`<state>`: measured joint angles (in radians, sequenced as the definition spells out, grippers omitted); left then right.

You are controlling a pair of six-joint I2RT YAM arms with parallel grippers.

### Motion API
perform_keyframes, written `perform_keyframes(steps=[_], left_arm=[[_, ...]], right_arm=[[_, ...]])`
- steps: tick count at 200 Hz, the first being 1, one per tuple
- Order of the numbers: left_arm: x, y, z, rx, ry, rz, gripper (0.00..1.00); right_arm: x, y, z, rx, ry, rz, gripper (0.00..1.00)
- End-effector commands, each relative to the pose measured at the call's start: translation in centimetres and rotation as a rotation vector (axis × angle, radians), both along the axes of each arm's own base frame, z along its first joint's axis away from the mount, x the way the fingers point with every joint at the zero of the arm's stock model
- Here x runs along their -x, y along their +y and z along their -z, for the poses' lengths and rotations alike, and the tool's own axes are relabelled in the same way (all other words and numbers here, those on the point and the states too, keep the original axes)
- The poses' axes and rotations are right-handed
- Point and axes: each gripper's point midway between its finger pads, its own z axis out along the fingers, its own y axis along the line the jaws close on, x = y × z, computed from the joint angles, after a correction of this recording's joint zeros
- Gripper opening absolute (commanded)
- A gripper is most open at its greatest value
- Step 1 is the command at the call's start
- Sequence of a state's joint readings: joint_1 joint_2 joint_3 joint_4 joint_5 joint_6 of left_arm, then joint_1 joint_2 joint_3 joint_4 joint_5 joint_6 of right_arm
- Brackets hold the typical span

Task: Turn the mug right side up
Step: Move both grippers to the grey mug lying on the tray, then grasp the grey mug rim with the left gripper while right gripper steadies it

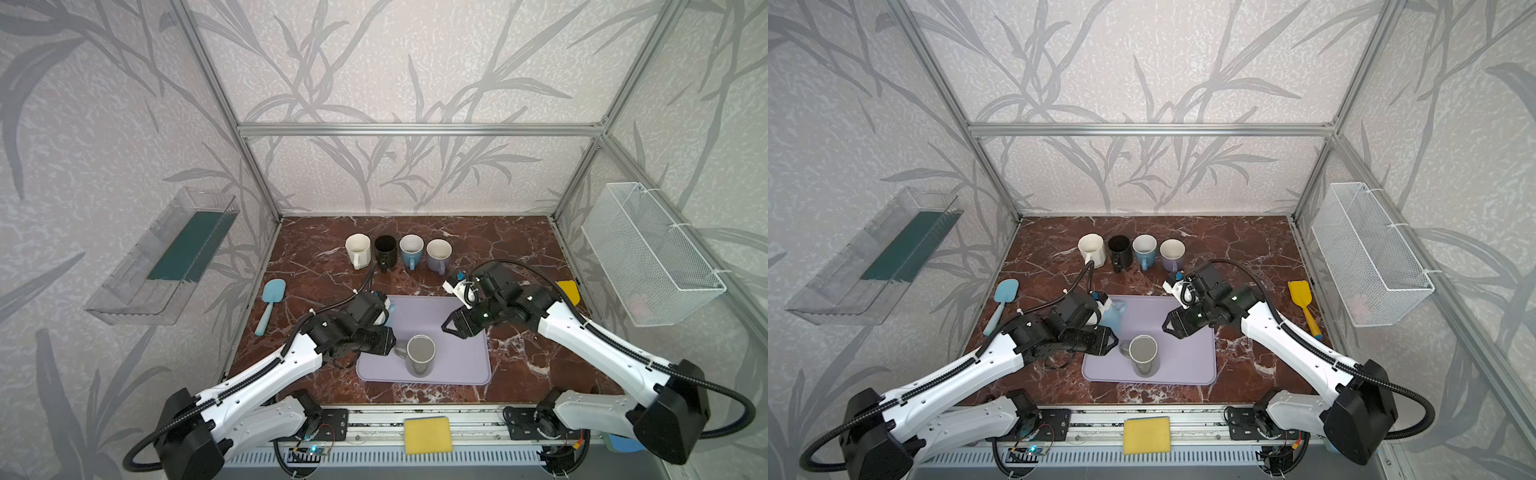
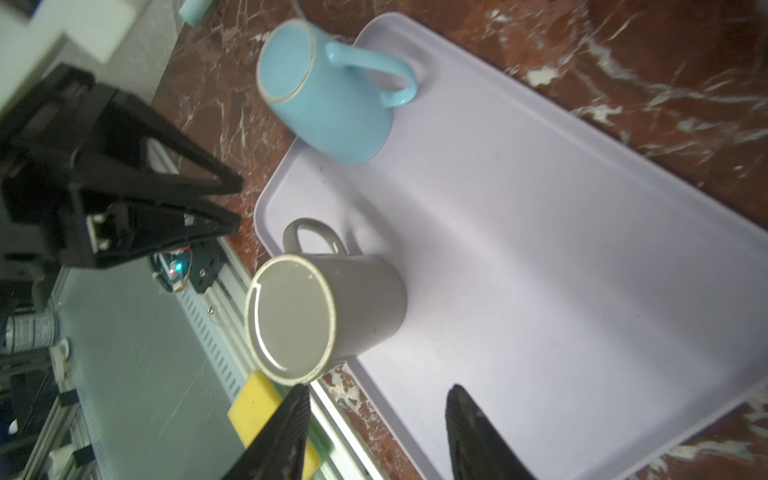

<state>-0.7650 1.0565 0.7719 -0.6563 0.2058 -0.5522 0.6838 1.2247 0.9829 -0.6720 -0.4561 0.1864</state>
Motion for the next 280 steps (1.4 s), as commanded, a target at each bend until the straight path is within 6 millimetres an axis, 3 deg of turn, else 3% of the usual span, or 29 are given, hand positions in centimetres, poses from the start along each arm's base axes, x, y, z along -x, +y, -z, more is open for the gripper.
perform_keyframes(steps=[1, 64, 98, 175, 280], left_arm=[[-0.6, -0.3, -0.2, -0.024, -0.020, 0.023, 0.42], [-0.8, 0.5, 1.3, -0.109, 0.004, 0.016, 0.42], [-1.8, 0.6, 0.7, -0.104, -0.044, -0.026, 0.43], [-3.4, -1.2, -0.6, -0.050, -0.102, 0.011, 0.44], [-2.1, -2.8, 0.4, 0.008, -0.030, 0.073, 0.44]], right_arm=[[2.5, 0.9, -0.6, -0.057, 0.008, -0.078, 0.54], [7.3, 2.2, 1.5, -0.062, 0.055, -0.203, 0.54], [8.8, 3.4, 3.2, -0.041, 0.077, -0.245, 0.53], [7.4, 4.9, 4.4, -0.060, 0.060, -0.204, 0.54], [3.8, 4.6, 3.6, -0.085, 0.033, -0.149, 0.55]])
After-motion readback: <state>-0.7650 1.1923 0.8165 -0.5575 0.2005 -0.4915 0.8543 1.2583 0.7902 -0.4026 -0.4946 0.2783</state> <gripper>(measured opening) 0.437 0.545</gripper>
